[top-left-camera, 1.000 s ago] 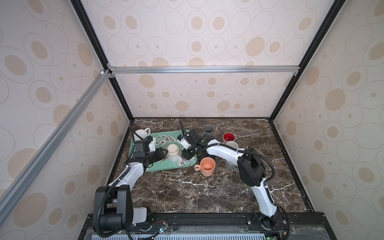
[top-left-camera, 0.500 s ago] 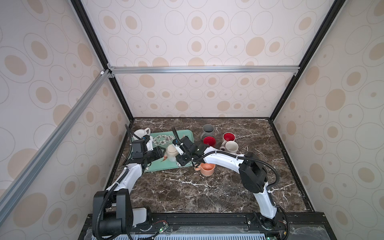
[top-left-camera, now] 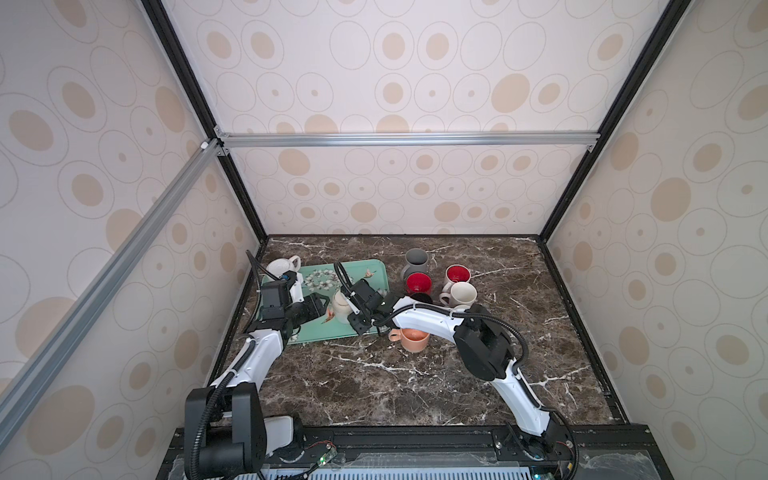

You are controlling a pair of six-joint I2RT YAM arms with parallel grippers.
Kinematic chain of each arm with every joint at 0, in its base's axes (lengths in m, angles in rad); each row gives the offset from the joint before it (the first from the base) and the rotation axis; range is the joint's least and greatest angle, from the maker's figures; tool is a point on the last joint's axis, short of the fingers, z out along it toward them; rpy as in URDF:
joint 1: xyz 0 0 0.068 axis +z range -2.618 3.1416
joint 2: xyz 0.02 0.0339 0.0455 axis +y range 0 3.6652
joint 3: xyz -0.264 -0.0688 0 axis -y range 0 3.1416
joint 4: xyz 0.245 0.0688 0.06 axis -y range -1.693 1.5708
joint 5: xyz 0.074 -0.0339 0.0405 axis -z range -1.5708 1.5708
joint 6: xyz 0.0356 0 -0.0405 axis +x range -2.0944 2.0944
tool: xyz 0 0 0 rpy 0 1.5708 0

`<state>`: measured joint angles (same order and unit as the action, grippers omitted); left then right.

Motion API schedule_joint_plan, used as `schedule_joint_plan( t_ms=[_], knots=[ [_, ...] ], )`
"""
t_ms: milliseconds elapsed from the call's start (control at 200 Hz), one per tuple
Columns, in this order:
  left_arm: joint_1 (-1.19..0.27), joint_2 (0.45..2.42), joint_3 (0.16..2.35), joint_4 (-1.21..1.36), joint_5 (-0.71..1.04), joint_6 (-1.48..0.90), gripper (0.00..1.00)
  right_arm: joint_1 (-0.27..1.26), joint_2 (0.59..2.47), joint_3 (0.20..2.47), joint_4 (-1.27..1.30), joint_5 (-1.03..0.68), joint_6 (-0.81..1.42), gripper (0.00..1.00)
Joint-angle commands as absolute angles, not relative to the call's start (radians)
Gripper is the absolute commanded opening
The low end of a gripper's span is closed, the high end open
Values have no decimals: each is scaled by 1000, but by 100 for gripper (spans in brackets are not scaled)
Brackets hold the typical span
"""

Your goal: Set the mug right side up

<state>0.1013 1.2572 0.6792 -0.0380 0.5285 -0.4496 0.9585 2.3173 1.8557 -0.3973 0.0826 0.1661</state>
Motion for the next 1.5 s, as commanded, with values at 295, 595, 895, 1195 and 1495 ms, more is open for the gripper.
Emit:
schedule_joint_plan(
  t_ms=[295,595,895,1195,1495],
  knots=[
    [118,1221,693,-36,533,-429,51,956,2283,1869,-379,114,129,5],
    [121,1160,709,-13,580,-438,57,956,2143,1775,-278,139,144,0],
    [132,1049,624,243,704,-608,71,950,1994,1684,-158,144,201,0],
    [139,1053,478,757,874,-937,78,859,1826,1558,-29,-41,415,0],
    [102,1194,439,1163,998,-1128,76,819,1730,1501,11,-179,506,0]
  ],
)
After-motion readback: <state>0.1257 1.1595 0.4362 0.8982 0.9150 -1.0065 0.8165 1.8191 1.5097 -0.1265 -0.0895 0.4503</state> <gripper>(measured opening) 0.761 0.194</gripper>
